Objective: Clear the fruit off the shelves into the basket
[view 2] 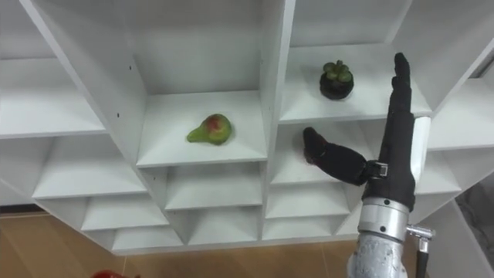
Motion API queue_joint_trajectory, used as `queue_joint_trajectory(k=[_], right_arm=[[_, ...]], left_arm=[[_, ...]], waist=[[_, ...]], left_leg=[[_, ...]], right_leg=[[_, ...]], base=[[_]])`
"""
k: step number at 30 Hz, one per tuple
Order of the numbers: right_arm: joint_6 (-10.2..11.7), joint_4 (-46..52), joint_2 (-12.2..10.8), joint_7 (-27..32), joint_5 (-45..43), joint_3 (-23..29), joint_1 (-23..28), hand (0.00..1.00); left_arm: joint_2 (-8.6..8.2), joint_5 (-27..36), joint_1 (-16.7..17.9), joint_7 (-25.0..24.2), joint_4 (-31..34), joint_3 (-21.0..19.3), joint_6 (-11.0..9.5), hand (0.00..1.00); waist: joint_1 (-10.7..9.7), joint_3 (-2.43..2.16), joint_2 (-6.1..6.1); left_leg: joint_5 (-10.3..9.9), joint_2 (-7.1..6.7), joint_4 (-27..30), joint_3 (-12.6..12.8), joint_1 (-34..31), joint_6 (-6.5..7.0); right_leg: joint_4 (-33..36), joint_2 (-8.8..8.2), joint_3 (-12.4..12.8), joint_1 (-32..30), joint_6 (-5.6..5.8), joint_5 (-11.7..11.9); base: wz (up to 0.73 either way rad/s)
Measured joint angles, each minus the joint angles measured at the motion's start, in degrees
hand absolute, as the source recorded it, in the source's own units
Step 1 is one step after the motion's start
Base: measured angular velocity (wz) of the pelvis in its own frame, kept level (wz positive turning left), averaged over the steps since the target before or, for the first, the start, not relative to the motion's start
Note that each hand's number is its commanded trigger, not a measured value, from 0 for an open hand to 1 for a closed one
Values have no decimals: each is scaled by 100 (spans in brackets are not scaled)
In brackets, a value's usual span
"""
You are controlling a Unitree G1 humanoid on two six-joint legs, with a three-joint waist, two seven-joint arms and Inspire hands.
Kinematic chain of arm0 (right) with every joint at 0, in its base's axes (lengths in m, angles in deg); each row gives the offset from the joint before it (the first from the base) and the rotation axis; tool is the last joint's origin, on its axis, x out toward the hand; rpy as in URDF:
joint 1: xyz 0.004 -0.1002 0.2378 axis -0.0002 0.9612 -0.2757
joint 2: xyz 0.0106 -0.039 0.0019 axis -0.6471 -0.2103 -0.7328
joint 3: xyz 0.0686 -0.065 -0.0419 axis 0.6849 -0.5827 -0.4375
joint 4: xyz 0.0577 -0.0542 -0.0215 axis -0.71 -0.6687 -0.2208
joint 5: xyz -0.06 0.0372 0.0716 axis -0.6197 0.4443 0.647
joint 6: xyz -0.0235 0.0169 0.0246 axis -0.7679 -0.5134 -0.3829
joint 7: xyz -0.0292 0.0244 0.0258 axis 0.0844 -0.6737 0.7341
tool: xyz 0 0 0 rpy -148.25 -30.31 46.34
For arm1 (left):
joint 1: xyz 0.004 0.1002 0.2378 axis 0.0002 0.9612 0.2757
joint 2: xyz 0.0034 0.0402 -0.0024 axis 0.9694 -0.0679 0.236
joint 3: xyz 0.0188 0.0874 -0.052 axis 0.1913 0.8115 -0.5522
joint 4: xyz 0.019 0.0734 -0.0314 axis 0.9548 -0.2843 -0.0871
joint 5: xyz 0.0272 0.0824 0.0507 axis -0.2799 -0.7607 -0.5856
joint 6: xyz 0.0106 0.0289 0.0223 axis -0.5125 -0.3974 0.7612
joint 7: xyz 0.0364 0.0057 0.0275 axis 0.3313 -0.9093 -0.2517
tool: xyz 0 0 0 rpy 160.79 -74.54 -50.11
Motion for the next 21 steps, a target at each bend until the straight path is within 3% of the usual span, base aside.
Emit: queue_joint_trajectory(k=[4, 7, 12, 17, 21], right_arm=[[0, -8, 41, -45, 5, 9, -72, 0], [-2, -47, 261, -52, 20, 2, -254, 0], [-2, -433, 511, -48, 135, 31, -729, 0], [-51, -913, 535, -73, 135, 42, -957, 0], [-64, -1072, 552, -83, 280, 42, -1145, 0]], left_arm=[[0, -114, 23, -5, 100, 1, 7, 100], [26, -161, 51, 9, 159, 1, 30, 100], [58, -169, 60, 34, 209, -7, 143, 100], [86, -228, 157, -11, 505, -20, 239, 100], [115, -229, 178, -134, 579, -40, 348, 100]], waist=[[66, 32, -53], [130, 49, -85], [193, 45, -162], [205, 32, -280], [223, 24, -294]], left_leg=[[0, -1, 20, 0, 2, 0], [0, -4, 23, 0, 13, 0], [0, -4, 19, -67, 22, 0], [0, -4, 28, -164, 20, -1], [1, -8, 30, -179, 25, -1]], right_leg=[[-5, -11, -43, 30, 0, 0], [-10, -13, -43, 43, 2, -1], [-12, -13, -78, 73, 1, -1], [-17, -26, -170, 109, 1, -1], [-13, -33, -191, 113, 1, -1]], base=[[5], [0], [3], [10], [0]])
